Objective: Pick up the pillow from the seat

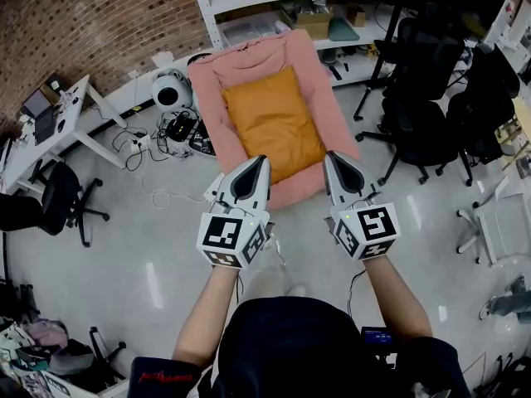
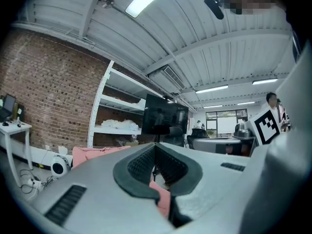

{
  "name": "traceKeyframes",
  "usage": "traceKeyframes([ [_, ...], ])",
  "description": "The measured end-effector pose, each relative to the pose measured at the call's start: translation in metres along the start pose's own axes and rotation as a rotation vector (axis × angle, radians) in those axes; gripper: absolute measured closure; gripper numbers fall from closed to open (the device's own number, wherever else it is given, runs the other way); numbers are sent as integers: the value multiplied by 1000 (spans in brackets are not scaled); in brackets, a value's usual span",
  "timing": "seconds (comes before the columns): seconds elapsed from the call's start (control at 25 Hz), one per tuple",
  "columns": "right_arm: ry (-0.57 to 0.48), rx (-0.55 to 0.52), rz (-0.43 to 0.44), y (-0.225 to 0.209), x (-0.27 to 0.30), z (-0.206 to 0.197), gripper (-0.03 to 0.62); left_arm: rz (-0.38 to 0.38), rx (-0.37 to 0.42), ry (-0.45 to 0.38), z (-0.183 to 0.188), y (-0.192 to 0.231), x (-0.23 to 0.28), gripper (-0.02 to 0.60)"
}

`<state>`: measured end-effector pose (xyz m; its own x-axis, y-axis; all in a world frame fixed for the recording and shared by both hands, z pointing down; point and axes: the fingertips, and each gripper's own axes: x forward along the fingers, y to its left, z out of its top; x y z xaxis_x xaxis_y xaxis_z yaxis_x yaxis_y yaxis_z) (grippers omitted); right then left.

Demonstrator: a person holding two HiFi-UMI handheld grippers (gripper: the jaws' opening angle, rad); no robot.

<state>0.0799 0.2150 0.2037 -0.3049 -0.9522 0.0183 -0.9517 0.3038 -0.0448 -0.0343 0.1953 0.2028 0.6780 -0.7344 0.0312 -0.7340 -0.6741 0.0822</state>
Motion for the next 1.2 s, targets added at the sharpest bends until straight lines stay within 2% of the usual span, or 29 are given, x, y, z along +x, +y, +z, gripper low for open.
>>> traceKeyframes([
  [0.72, 34, -5, -29, -38, 115, 5, 576, -35, -38, 16, 8, 81, 93, 584],
  [1.2, 63, -1, -53, -41, 192, 4, 576, -60, -64, 35, 7, 147, 132, 584],
])
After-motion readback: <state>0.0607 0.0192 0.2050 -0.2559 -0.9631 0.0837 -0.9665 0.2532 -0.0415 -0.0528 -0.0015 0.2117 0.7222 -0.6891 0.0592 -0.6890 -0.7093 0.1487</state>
